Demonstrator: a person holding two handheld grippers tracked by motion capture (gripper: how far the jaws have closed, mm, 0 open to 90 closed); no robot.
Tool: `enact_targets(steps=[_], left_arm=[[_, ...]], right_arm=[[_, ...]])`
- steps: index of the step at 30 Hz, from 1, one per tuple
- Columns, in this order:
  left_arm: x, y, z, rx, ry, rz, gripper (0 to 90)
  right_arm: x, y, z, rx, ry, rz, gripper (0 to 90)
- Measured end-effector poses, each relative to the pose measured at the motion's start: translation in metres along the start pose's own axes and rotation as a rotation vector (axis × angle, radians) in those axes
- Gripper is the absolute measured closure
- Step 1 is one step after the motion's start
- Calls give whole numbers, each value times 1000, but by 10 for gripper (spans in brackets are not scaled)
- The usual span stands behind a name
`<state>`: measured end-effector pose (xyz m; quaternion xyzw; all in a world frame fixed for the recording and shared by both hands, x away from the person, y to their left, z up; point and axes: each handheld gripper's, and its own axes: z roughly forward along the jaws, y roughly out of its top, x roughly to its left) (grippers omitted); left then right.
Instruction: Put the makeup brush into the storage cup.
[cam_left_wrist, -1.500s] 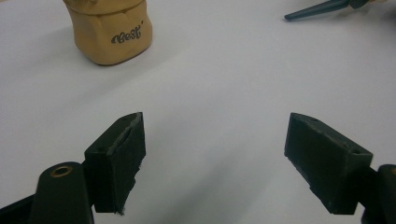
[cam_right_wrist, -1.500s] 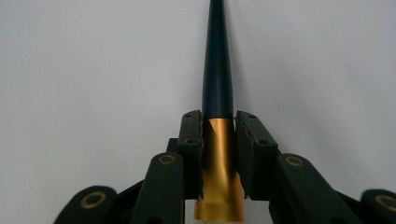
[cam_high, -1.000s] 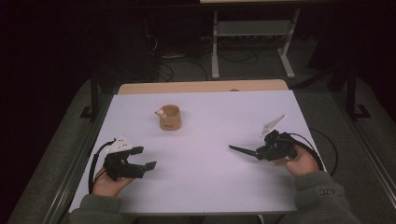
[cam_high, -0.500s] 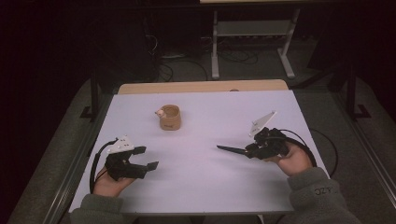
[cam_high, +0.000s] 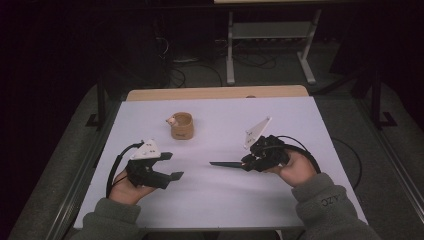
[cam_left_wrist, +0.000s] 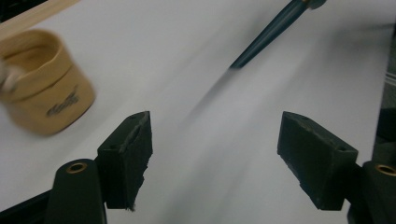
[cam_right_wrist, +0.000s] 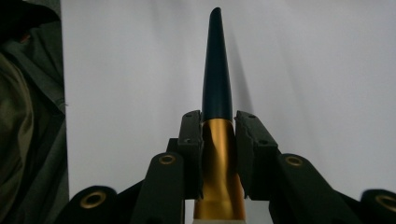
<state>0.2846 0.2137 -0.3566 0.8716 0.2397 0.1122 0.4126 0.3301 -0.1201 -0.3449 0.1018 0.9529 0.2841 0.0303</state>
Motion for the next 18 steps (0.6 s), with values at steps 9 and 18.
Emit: enact_targets(steps=[9, 18], left_arm=[[-22, 30, 32, 84, -118, 121, 337], [-30, 36, 59, 200, -208, 205, 457]], right_arm=[[14, 29, 16, 19, 49, -86, 718], [27, 46, 32, 38, 101, -155, 719]])
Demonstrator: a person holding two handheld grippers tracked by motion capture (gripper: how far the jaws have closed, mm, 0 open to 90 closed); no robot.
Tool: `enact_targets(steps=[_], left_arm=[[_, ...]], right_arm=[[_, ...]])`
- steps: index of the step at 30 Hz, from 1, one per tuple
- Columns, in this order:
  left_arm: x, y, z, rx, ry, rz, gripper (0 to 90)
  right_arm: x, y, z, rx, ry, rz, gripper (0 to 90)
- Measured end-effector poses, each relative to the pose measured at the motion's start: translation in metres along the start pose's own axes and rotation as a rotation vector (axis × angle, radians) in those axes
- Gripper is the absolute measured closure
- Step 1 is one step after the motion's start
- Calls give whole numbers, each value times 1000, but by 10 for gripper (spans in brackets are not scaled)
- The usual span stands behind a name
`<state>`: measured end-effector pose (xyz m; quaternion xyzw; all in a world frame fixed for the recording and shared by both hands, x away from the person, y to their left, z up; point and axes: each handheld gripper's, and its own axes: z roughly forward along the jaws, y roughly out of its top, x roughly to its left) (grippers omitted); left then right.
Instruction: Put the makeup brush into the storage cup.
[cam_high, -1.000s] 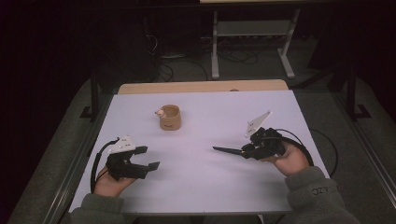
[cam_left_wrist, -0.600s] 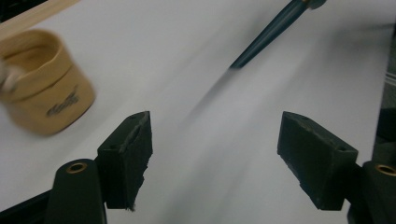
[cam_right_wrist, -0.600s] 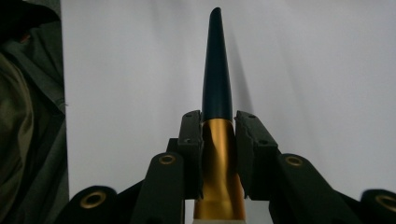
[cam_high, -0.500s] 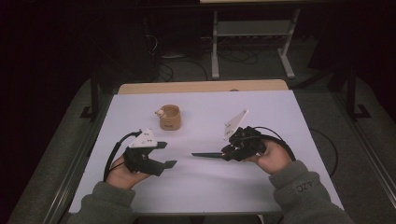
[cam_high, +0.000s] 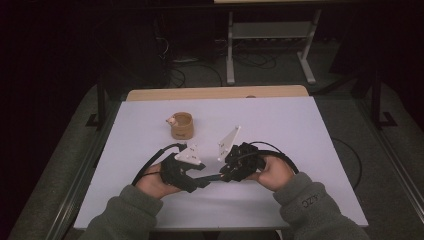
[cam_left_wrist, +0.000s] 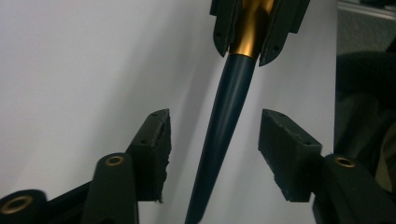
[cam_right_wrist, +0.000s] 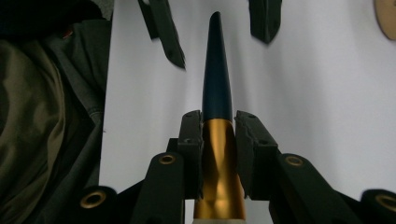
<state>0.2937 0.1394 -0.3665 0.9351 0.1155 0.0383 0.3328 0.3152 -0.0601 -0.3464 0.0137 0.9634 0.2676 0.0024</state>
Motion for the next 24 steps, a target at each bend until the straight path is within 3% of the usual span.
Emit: enact_targets(steps=[5, 9, 11, 13, 19, 22, 24], left_arm=[[-2, 1, 11, 35, -48, 1, 524], [-3, 2, 15, 73, -65, 37, 616], [-3, 2, 16, 72, -83, 51, 702], [-4, 2, 16, 74, -89, 60, 728], [-8, 2, 16, 89, -75, 77, 747], [-8, 1, 15, 102, -47, 79, 751], [-8, 0, 14, 96, -40, 59, 751]], right_arm=[[2, 6, 7, 12, 20, -29, 719], [5, 9, 11, 3, 38, -46, 718], [6, 10, 12, 2, 41, -54, 718], [5, 9, 12, -1, 39, -53, 718], [5, 5, 14, -27, 52, -34, 704], [3, 2, 11, -66, 60, 15, 663], [2, 0, 7, -95, 41, 34, 611]])
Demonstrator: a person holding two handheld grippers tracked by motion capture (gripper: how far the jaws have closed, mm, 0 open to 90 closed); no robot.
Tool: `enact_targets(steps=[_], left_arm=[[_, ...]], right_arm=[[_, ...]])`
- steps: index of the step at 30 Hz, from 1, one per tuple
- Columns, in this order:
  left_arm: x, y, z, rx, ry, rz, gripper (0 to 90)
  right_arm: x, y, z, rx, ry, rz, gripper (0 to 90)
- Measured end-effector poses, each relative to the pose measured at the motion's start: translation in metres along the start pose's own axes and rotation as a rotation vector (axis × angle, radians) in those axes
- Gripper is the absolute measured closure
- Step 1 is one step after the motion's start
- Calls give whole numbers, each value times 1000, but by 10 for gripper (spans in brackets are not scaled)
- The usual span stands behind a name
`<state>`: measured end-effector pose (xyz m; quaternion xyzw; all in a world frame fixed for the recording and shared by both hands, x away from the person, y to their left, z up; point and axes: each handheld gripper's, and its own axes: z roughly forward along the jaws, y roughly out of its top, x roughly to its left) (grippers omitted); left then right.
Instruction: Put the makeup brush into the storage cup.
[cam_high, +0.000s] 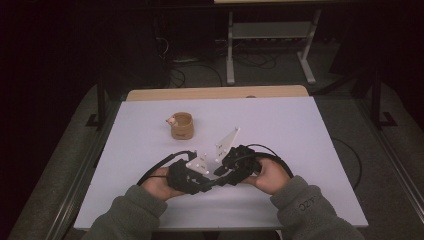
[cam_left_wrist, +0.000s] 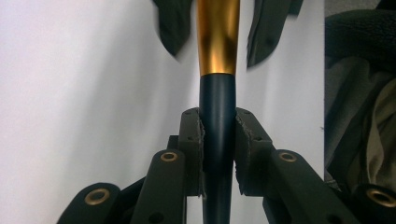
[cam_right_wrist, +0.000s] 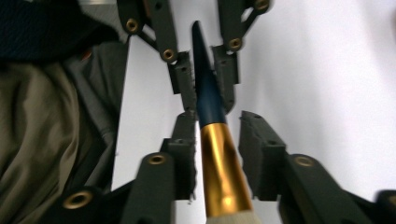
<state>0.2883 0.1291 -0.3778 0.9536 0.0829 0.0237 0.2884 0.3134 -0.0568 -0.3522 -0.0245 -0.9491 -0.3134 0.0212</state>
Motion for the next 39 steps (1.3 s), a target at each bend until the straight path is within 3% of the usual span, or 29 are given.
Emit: enact_targets(steps=[3, 10, 18, 22, 24, 29, 33, 35, 39], left_arm=[[2, -4, -3, -22, 11, -35, 752], [7, -11, -11, -49, 54, -68, 752], [12, -18, -21, -94, 81, -109, 753], [14, -19, -27, -134, 97, -125, 753], [14, -19, -29, -158, 104, -133, 753], [16, -19, -30, -227, 107, -160, 752], [16, -18, -23, -183, 108, -149, 752], [16, -19, -18, -183, 100, -160, 752], [16, -17, -14, -160, 110, -142, 752]], right_arm=[[-2, -4, -6, -18, -31, 14, 564], [-7, -20, -18, -69, -117, 99, 462], [-19, -44, -24, -110, -139, 227, 394], [-23, -49, -18, -118, -110, 277, 391], [-25, -49, -15, -127, -98, 276, 395], [-26, -41, -11, -193, -27, 307, 470], [-28, -35, -10, -249, 8, 291, 524], [-27, -31, -11, -262, 20, 304, 562], [-26, -27, -12, -290, 42, 321, 584]])
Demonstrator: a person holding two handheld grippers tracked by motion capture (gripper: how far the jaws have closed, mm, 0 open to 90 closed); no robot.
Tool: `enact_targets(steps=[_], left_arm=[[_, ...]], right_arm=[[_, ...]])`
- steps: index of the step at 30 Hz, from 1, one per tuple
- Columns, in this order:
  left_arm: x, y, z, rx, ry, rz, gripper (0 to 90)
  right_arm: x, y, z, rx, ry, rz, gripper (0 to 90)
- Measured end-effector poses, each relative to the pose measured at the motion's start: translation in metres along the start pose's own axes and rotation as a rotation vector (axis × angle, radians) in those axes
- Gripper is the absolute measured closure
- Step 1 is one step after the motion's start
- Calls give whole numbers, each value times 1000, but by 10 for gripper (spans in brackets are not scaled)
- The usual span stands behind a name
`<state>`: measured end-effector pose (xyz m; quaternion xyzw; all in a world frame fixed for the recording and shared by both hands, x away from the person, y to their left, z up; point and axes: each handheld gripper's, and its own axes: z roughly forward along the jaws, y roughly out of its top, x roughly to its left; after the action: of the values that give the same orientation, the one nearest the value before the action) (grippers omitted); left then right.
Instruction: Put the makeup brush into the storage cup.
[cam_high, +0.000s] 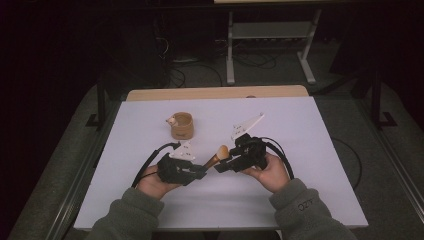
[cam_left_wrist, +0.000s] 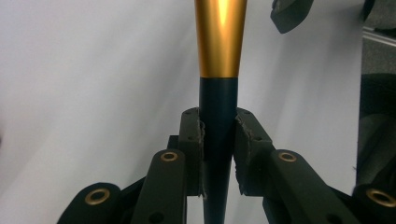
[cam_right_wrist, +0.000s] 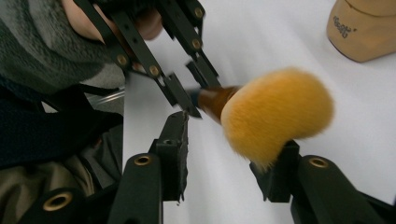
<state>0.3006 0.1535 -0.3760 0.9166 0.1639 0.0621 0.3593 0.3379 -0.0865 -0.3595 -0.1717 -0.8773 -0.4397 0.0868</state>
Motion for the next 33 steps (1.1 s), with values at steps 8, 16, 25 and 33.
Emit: enact_targets(steps=[8, 16, 25, 33], left_arm=[[-4, 7, 6, -5, -11, 7, 751], [-7, 9, 7, -8, -15, 19, 749], [-11, 10, 3, -28, 3, 10, 707], [-11, 3, -9, -49, 25, -2, 681]], right_arm=[[0, 5, 5, -24, 22, 11, 645], [0, 5, 3, -21, 35, 7, 704], [4, 9, -3, 13, -2, -30, 710], [3, 12, -7, 45, -37, -45, 712]])
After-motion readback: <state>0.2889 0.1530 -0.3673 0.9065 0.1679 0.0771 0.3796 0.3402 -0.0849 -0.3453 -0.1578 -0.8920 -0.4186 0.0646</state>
